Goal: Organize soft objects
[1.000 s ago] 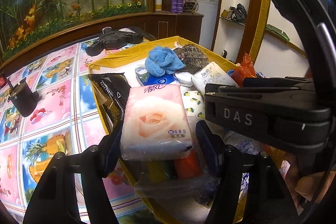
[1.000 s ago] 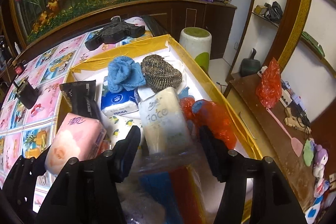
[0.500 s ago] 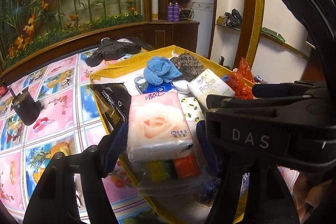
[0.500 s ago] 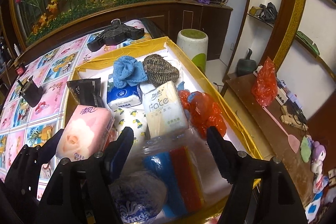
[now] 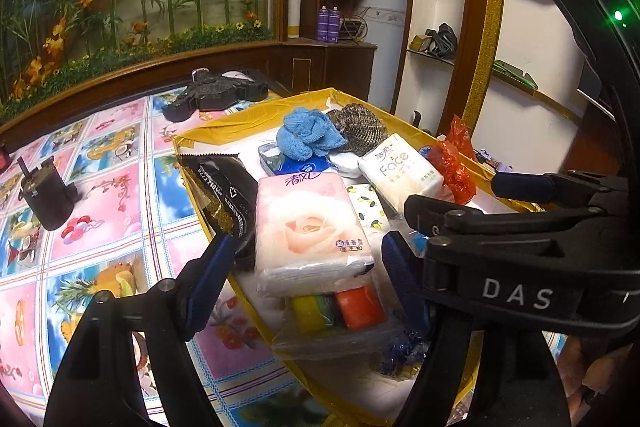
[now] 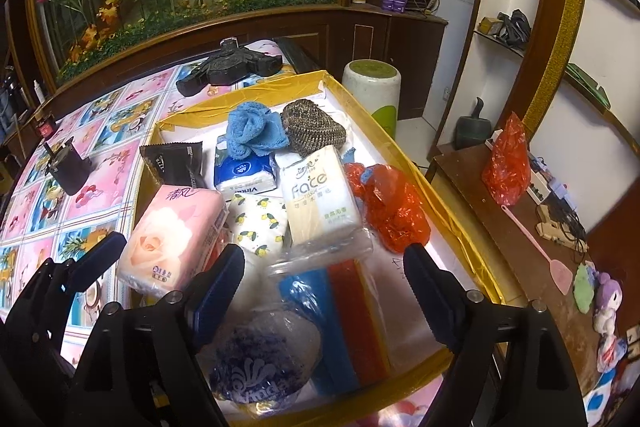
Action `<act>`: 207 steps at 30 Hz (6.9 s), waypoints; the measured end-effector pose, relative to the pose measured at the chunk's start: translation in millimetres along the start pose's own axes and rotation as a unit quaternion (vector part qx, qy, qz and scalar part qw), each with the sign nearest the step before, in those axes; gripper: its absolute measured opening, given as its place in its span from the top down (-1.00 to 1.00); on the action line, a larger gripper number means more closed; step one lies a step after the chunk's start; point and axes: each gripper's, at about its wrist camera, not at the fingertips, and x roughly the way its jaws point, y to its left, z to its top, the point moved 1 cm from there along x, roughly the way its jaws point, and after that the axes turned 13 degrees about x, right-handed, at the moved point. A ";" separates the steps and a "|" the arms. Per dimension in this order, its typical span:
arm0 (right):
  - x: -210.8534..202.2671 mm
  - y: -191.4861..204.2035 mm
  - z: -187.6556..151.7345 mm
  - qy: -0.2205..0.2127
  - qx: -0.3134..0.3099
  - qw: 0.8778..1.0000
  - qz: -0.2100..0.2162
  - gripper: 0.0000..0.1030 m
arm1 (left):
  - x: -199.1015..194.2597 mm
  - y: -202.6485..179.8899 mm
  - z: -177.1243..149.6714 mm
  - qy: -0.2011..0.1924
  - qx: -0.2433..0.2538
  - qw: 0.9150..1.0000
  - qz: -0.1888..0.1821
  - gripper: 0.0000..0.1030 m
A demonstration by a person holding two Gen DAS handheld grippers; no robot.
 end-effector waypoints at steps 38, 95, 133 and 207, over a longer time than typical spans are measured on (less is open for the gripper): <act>-77.9 -11.0 -91.1 -0.101 0.033 0.992 0.067 -0.98 | -101.1 -5.8 -48.8 -0.057 0.032 0.993 0.095 -0.67; -99.5 -31.7 -159.5 -0.164 0.078 0.980 0.074 -0.99 | -108.6 -6.2 -77.0 0.011 0.037 0.993 0.114 -0.68; -98.5 -31.7 -161.3 -0.165 0.075 0.980 0.075 -0.99 | -106.2 -1.1 -78.0 0.017 0.027 0.994 0.102 -0.68; -100.9 -28.2 -168.5 -0.164 0.081 0.981 0.073 -0.99 | -111.8 3.4 -76.2 0.011 0.030 0.994 0.102 -0.68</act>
